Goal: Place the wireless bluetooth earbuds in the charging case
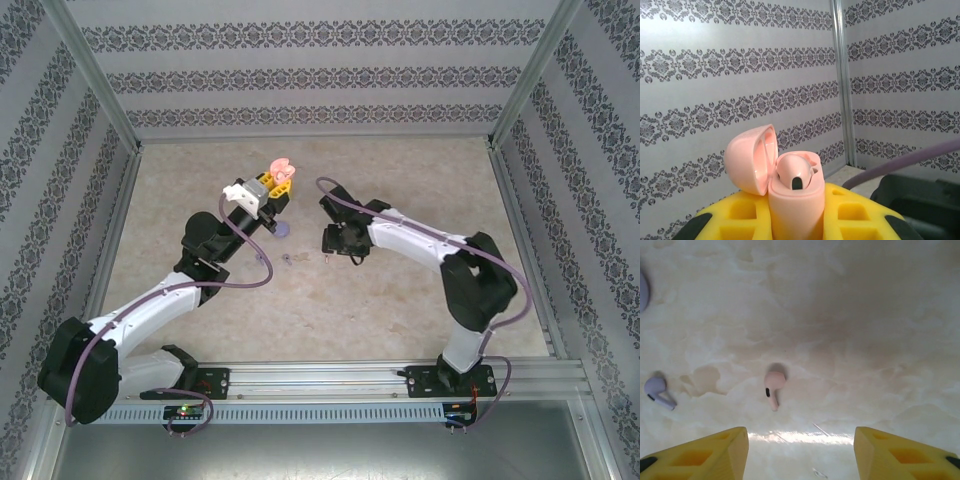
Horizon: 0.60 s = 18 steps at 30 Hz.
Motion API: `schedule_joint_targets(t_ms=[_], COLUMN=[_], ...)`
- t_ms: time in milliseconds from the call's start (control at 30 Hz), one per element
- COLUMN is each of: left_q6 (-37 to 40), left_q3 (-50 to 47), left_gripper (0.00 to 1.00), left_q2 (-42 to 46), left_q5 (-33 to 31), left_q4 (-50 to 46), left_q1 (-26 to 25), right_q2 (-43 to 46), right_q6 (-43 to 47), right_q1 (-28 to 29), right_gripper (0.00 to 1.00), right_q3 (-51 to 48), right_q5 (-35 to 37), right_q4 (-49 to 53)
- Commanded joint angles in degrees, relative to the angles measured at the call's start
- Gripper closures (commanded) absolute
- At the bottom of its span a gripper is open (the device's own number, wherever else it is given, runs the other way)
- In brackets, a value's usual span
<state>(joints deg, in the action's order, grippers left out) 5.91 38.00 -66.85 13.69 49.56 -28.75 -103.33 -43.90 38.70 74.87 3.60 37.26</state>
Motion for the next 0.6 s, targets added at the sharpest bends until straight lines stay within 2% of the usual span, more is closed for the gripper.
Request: schedule_joint_targets(t_ms=[0, 167, 567], left_q6=[-1.0, -1.4, -2.8], left_q3=[-0.8, -1.9, -3.5], left_gripper=[1.00, 1.00, 1.00], left_q2=[1.6, 2.5, 3.4], left_q5=[-1.2, -1.4, -0.8], left_q4=[3.3, 4.4, 6.3], left_q1=[0.9, 1.4, 2.8], right_q2=[-4.0, -8.5, -17.5], right_q6=[-4.4, -6.7, -8.1], right_q1=[1.0, 1.4, 2.7], right_gripper=[0.45, 0.50, 0.55], right_q3=[4.6, 7.7, 16.0], right_q5=[3.1, 4.6, 4.2], right_q4=[4.1, 6.2, 9.6])
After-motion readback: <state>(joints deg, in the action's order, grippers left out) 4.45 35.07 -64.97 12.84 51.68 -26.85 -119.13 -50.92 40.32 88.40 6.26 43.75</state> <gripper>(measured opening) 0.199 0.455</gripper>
